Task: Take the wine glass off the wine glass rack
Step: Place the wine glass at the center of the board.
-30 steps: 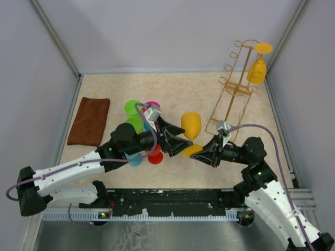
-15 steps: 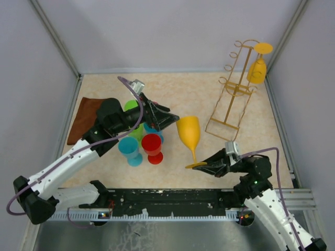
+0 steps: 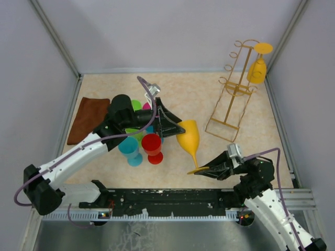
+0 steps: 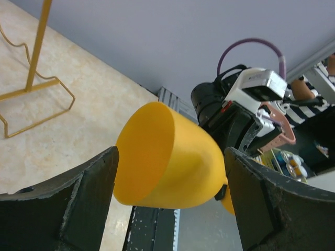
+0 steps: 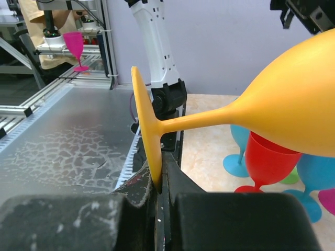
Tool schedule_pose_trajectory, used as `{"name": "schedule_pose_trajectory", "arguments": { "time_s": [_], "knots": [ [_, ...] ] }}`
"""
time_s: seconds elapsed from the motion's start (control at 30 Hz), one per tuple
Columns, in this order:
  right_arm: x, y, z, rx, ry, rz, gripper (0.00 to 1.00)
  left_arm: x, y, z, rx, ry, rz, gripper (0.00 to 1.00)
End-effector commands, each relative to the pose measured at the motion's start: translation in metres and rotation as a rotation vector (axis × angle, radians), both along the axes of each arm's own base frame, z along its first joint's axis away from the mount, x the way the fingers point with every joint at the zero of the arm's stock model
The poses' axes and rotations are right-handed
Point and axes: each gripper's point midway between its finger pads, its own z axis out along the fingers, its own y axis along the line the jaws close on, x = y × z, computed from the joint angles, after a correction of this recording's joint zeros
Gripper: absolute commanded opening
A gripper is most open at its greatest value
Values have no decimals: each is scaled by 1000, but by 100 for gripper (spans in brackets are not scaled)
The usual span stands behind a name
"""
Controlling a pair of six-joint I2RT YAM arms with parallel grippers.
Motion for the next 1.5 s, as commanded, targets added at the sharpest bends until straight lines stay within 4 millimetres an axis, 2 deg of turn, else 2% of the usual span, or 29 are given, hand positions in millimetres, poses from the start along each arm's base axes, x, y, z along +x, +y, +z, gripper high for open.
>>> {"name": "schedule_pose_trajectory", "arguments": {
  "time_s": [0.0,0.07,0.17,0.27,0.37,0.4,0.47,0.63,0.7,0.87,0.97,1.13,1.2,1.3,1.37,1.47],
  "knots": [
    [-7,-2,18,32,-30,14,0,-18,-8,4,-14,-39,-161,83],
    [-4,-1,17,21,-9,3,0,-26,-9,4,-25,-45,-217,73],
    [3,1,14,4,24,-21,0,-34,-6,4,-48,-44,-261,52],
    [9,2,11,-15,60,-38,0,-37,-4,4,-58,-53,-259,29],
    [14,4,9,-25,93,-57,0,-39,-2,5,-58,-57,-261,2],
    [17,4,9,-27,104,-70,0,-39,-2,5,-56,-58,-259,0],
    [26,5,6,-33,130,-116,9,-38,-1,6,-49,-65,-243,0],
    [47,4,0,-56,177,-230,14,-23,4,11,-22,-93,-123,0],
    [56,2,-1,-60,169,-283,34,-17,8,14,-18,-105,-61,0],
    [76,-3,-2,-64,132,-401,64,4,23,22,14,-136,121,0],
    [78,-3,-3,-61,137,-409,70,19,33,20,46,-138,234,0],
    [76,-4,1,-49,106,-406,75,37,47,16,76,-139,377,0],
    [76,-6,3,-41,86,-424,76,34,42,15,81,-142,344,0],
    [80,-12,6,-19,50,-478,80,21,21,7,137,-151,252,0],
    [84,-17,7,-1,28,-520,83,24,12,-6,206,-169,287,0],
    [84,-23,9,20,-13,-555,86,34,11,-17,251,-162,344,0]
  ]
}}
